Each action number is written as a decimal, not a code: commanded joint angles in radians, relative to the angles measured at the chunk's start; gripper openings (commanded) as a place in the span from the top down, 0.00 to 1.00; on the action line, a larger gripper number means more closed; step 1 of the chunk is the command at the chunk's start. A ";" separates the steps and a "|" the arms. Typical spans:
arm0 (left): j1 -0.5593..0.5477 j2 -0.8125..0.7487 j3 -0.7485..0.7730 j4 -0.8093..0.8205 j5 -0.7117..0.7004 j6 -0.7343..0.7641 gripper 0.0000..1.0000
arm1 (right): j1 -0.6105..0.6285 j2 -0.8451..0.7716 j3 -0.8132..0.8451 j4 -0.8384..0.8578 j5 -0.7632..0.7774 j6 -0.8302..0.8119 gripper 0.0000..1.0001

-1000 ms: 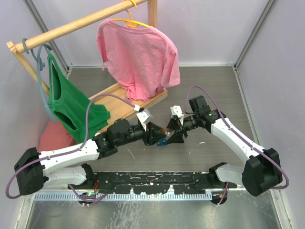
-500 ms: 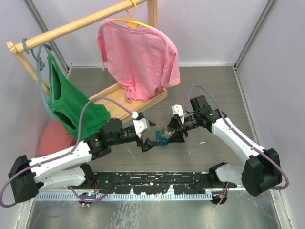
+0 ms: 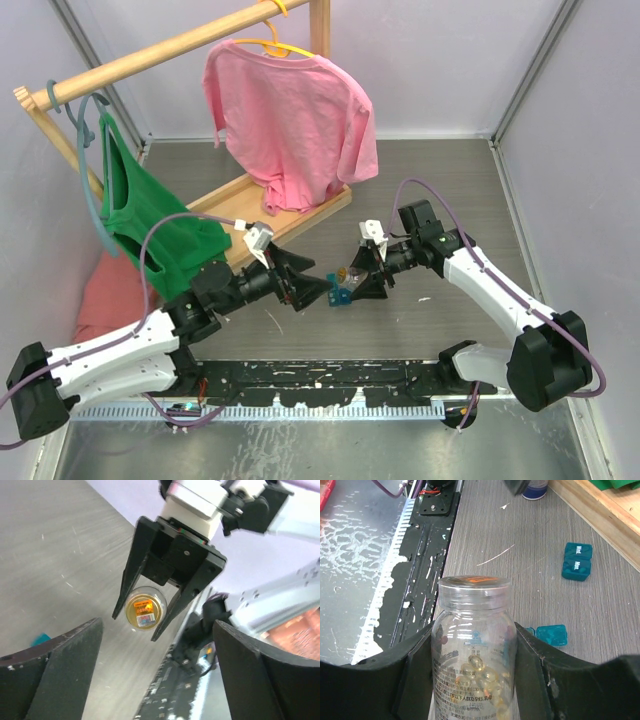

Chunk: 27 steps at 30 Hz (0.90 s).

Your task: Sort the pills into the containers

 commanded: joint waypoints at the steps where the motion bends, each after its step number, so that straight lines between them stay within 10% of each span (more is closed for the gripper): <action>1: 0.002 0.029 -0.025 0.100 -0.172 -0.423 0.10 | -0.001 -0.013 0.040 0.025 -0.025 0.001 0.99; 13: -0.066 0.172 0.123 -0.149 -0.372 -0.584 0.37 | -0.002 -0.015 0.040 0.024 -0.025 0.001 0.99; 27: -0.105 0.292 0.221 -0.152 -0.321 -0.597 0.33 | -0.002 -0.016 0.041 0.025 -0.023 0.000 0.99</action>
